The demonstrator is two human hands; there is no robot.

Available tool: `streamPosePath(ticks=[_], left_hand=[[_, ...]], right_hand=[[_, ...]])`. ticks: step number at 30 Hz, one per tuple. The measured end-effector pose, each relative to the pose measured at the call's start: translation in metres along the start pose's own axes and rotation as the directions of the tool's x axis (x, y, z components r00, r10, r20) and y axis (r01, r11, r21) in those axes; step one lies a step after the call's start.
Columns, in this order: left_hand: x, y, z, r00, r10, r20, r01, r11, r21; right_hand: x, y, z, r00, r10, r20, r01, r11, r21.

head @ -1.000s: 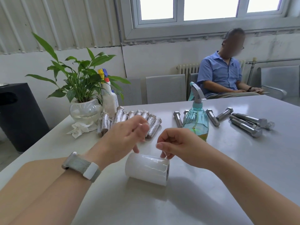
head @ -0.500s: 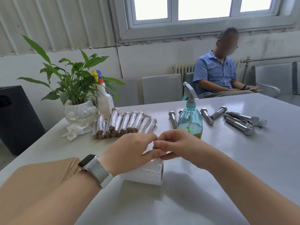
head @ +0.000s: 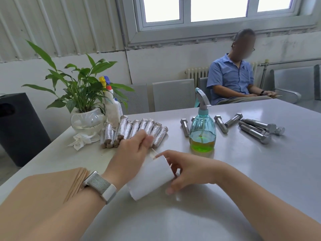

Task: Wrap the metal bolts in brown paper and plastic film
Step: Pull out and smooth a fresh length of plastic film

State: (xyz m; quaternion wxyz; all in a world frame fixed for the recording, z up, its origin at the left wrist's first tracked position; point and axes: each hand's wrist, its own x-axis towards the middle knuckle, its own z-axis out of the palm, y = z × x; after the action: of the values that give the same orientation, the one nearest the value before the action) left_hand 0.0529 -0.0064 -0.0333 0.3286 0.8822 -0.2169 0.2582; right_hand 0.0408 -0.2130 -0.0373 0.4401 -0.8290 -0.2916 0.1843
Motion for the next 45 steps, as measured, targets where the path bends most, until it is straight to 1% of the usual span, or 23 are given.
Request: streamPosePath(ticks=[2,4,5,6,8,9,11,13,14,15,17,20,23,24,27,28,30,32,35,38,40,43,45], left_hand=[[-0.006,-0.007,0.003,0.976,-0.154,-0.157,0.155,0.988,-0.001],[-0.013,-0.012,0.008,0.902,-0.304,-0.306,0.305,0.951,-0.049],[-0.015,-0.013,0.011,0.861,-0.364,-0.354,0.357,0.930,-0.087],[-0.015,-0.012,0.013,0.835,-0.401,-0.377,0.388,0.914,-0.113],[-0.014,-0.010,0.015,0.811,-0.430,-0.397,0.407,0.902,-0.146],[-0.012,-0.010,0.014,0.794,-0.444,-0.415,0.413,0.895,-0.169],[-0.008,-0.018,0.006,0.731,-0.516,-0.446,0.458,0.856,-0.240],[-0.005,-0.029,-0.003,0.668,-0.597,-0.443,0.501,0.802,-0.326],[-0.005,-0.033,-0.006,0.656,-0.622,-0.427,0.504,0.783,-0.365],[-0.006,-0.035,-0.008,0.658,-0.637,-0.401,0.496,0.768,-0.407],[-0.009,-0.038,-0.013,0.681,-0.650,-0.336,0.475,0.742,-0.473],[-0.019,-0.043,-0.020,0.755,-0.619,-0.219,0.473,0.744,-0.472],[-0.030,-0.047,-0.028,0.796,-0.591,-0.132,0.476,0.745,-0.467],[-0.032,-0.048,-0.030,0.797,-0.591,-0.125,0.479,0.744,-0.466],[-0.036,-0.051,-0.035,0.787,-0.606,-0.117,0.493,0.732,-0.471],[-0.037,-0.053,-0.036,0.780,-0.615,-0.112,0.505,0.725,-0.468],[-0.038,-0.056,-0.038,0.760,-0.641,-0.107,0.521,0.700,-0.488],[-0.039,-0.059,-0.040,0.737,-0.666,-0.115,0.536,0.680,-0.500],[-0.039,-0.061,-0.039,0.736,-0.664,-0.131,0.546,0.697,-0.464],[-0.041,-0.063,-0.036,0.751,-0.650,-0.116,0.570,0.727,-0.383],[-0.041,-0.066,-0.035,0.747,-0.656,-0.106,0.601,0.735,-0.315],[-0.042,-0.068,-0.034,0.741,-0.664,-0.098,0.630,0.739,-0.240],[-0.043,-0.068,-0.035,0.738,-0.672,-0.056,0.654,0.733,-0.188]], right_hand=[[0.003,-0.004,0.013,0.998,-0.048,-0.045,0.054,0.990,0.131],[0.004,-0.008,0.025,0.993,-0.052,-0.103,0.076,0.966,0.248],[0.006,-0.010,0.030,0.989,-0.041,-0.142,0.082,0.953,0.293],[0.008,-0.011,0.035,0.984,-0.023,-0.177,0.084,0.934,0.346],[0.012,-0.015,0.040,0.973,0.025,-0.229,0.094,0.865,0.493],[0.014,-0.017,0.041,0.967,0.052,-0.250,0.105,0.813,0.573],[0.015,-0.019,0.036,0.944,0.108,-0.311,0.148,0.703,0.696],[0.013,-0.016,0.026,0.917,0.152,-0.368,0.185,0.655,0.732],[0.012,-0.014,0.022,0.914,0.160,-0.374,0.180,0.666,0.724],[0.010,-0.012,0.019,0.915,0.163,-0.369,0.167,0.681,0.713],[0.009,-0.008,0.015,0.918,0.187,-0.350,0.144,0.664,0.734],[0.010,0.000,0.010,0.908,0.233,-0.348,0.135,0.625,0.769],[0.011,0.000,0.009,0.913,0.244,-0.327,0.093,0.655,0.750],[0.011,-0.001,0.009,0.912,0.259,-0.317,0.076,0.653,0.754],[0.008,-0.001,0.002,0.918,0.319,-0.236,0.022,0.553,0.833],[0.006,-0.001,-0.001,0.927,0.315,-0.203,0.002,0.538,0.843],[0.002,0.000,-0.007,0.936,0.304,-0.176,-0.027,0.562,0.827],[-0.001,0.002,-0.014,0.930,0.305,-0.204,-0.020,0.597,0.802],[-0.003,0.004,-0.019,0.914,0.322,-0.246,-0.014,0.632,0.775],[-0.007,0.002,-0.022,0.903,0.345,-0.258,-0.034,0.653,0.756],[-0.012,0.000,-0.025,0.887,0.386,-0.255,-0.068,0.654,0.753],[-0.026,0.004,-0.035,0.880,0.438,-0.186,-0.137,0.607,0.783],[-0.039,0.008,-0.041,0.882,0.442,-0.161,-0.175,0.626,0.760]])
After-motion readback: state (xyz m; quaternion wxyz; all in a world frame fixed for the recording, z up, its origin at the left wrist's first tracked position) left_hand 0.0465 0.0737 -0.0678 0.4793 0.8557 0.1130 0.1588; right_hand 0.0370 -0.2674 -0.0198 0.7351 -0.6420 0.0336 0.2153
